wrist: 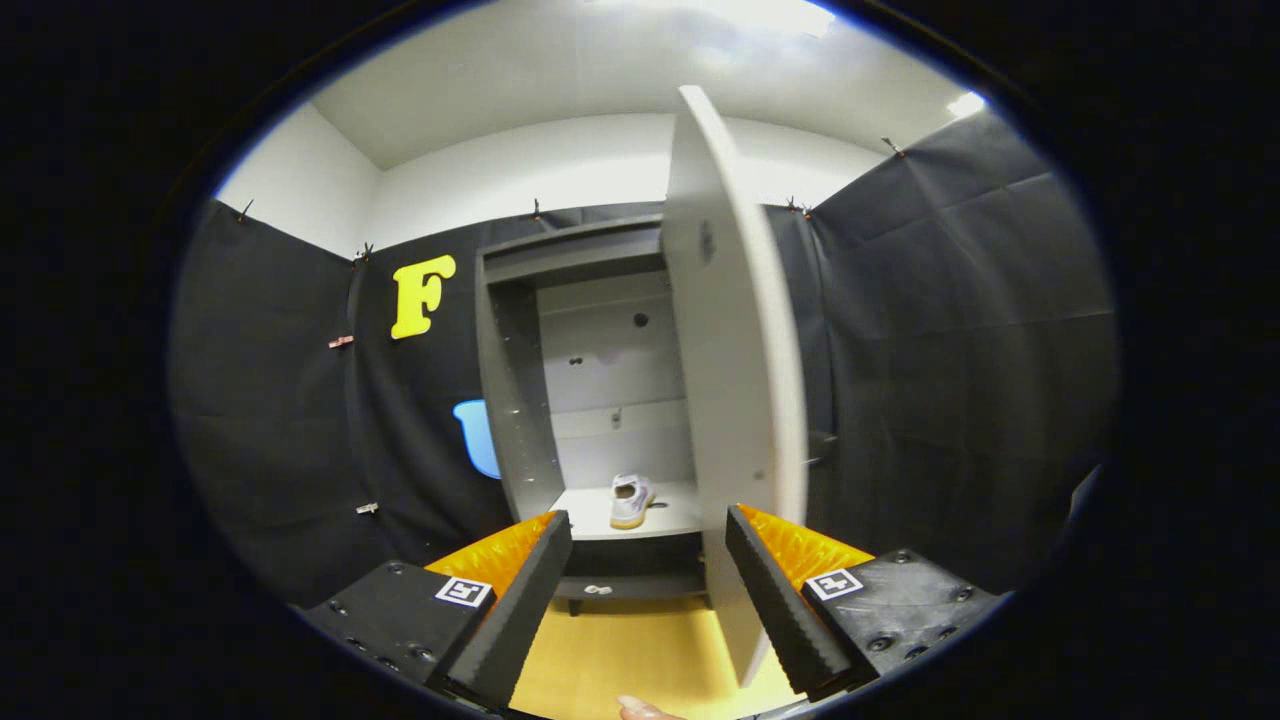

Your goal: Open the shoe cabinet door, grab the shoes and put them into the shoe cabinet, then close the shoe cabinet door.

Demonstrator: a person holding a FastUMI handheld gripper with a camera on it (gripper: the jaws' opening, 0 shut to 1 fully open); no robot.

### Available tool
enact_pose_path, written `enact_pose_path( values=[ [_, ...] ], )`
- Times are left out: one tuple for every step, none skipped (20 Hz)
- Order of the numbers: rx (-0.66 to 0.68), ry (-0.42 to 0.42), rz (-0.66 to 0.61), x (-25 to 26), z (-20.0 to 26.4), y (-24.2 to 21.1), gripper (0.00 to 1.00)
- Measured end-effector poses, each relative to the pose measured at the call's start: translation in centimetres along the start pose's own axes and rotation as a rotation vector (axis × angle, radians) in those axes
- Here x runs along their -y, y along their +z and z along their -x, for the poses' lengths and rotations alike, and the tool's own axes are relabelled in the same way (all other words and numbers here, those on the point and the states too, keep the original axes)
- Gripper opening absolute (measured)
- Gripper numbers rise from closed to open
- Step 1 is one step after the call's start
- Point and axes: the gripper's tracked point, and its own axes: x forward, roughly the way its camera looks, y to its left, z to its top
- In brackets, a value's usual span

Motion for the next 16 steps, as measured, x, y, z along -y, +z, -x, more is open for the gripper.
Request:
enact_pose_path(
  values=[
    [0.003,-0.007,0.007,1.7,0.4,0.4,0.98],
    [-0.001,-0.012,0.011,3.1,0.7,0.4,0.98],
    [-0.007,-0.016,0.014,4.6,0.9,0.4,0.98],
    [-0.019,-0.02,0.014,5.9,0.9,0.3,0.98],
    [-0.033,-0.023,0.011,7.0,0.8,0.1,0.98],
    [-0.04,-0.023,0.01,8.0,0.7,0.0,0.98],
    [-0.045,-0.022,0.011,8.9,0.5,-0.1,0.98],
    [-0.045,-0.015,0.01,9.7,0.2,-0.1,0.98],
    [-0.048,-0.011,0.008,10.4,-0.3,-0.2,0.98],
    [-0.052,-0.004,0.007,10.9,-0.7,-0.5,0.98],
    [-0.059,0.004,0.004,11.4,-1.3,-0.7,0.98],
    [-0.067,0.012,-0.001,11.9,-2.0,-1.0,0.98],
    [-0.076,0.022,-0.004,11.6,-2.8,-1.8,0.98],
    [-0.083,0.028,-0.004,11.9,-3.5,-2.4,0.98],
    [-0.093,0.038,-0.009,12.1,-4.2,-2.7,0.98],
    [-0.104,0.047,-0.017,12.2,-4.8,-3.2,0.98]
  ],
)
